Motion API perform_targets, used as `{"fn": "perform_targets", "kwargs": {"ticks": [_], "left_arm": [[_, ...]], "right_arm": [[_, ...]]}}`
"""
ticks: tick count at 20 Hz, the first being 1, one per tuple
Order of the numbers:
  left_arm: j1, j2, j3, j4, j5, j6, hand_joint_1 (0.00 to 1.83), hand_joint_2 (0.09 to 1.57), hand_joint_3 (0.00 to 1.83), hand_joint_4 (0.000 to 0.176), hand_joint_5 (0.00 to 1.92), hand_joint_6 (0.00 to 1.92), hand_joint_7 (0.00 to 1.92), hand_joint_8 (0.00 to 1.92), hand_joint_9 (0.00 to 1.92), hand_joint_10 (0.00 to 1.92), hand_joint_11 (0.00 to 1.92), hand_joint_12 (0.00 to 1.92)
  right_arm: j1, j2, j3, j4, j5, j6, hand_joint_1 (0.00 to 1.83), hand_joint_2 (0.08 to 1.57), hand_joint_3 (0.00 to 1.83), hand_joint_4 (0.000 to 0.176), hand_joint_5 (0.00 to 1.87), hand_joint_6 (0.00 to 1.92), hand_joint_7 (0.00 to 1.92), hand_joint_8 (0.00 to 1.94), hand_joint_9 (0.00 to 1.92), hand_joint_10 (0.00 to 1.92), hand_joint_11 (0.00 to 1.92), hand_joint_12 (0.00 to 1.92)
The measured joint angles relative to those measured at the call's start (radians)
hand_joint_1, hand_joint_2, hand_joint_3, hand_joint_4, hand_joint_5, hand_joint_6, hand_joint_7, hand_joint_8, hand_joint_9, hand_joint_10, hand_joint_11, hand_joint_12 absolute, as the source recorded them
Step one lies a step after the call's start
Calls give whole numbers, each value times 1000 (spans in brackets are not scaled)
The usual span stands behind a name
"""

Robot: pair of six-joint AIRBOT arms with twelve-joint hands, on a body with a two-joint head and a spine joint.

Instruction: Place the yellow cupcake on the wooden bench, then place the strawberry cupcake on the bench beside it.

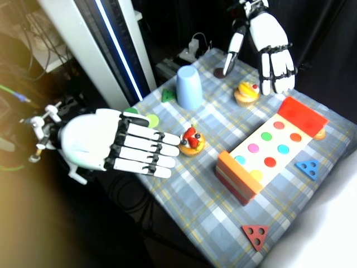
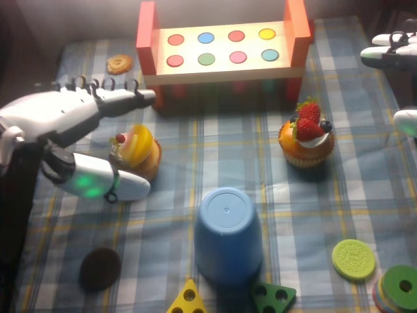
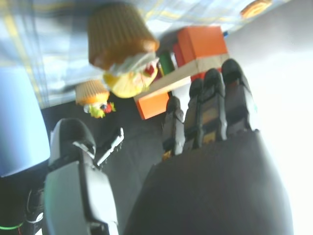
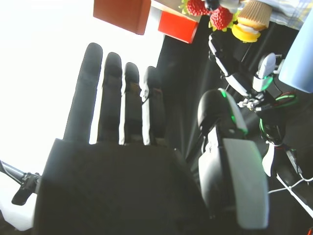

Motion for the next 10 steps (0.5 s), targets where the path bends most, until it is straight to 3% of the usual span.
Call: {"fn": "perform_targets", "kwargs": {"ticks": [2, 5, 6, 7, 10], "left_arm": [[-22, -24, 18, -40, 45, 77, 691, 846, 0, 176, 107, 2, 278, 6, 237, 9, 0, 312], [-40, -45, 38, -77, 79, 148, 660, 930, 4, 176, 258, 8, 463, 8, 330, 7, 0, 89], [-43, -48, 43, -83, 90, 149, 727, 956, 5, 140, 395, 21, 586, 20, 408, 17, 0, 17], [-43, -48, 44, -91, 93, 149, 782, 971, 3, 125, 525, 19, 680, 16, 476, 16, 11, 9], [-46, -48, 47, -96, 80, 148, 859, 1054, 3, 99, 679, 6, 784, 6, 521, 4, 0, 0]], "right_arm": [[0, 0, 2, 0, 0, 0, 314, 1316, 1, 0, 421, 4, 388, 4, 401, 3, 345, 273], [0, -1, 3, -3, 0, 0, 329, 1321, 2, 0, 419, 2, 397, 4, 399, 2, 346, 257], [0, -2, 4, -4, 0, 1, 330, 1322, 2, 0, 420, 2, 394, 2, 385, 0, 339, 253], [0, -3, 5, -4, 1, 0, 339, 1329, 4, 0, 416, 1, 391, 1, 378, 0, 332, 249], [0, -4, 5, -5, 1, 1, 312, 1339, 6, 0, 420, 1, 408, 5, 389, 4, 340, 249]]}}
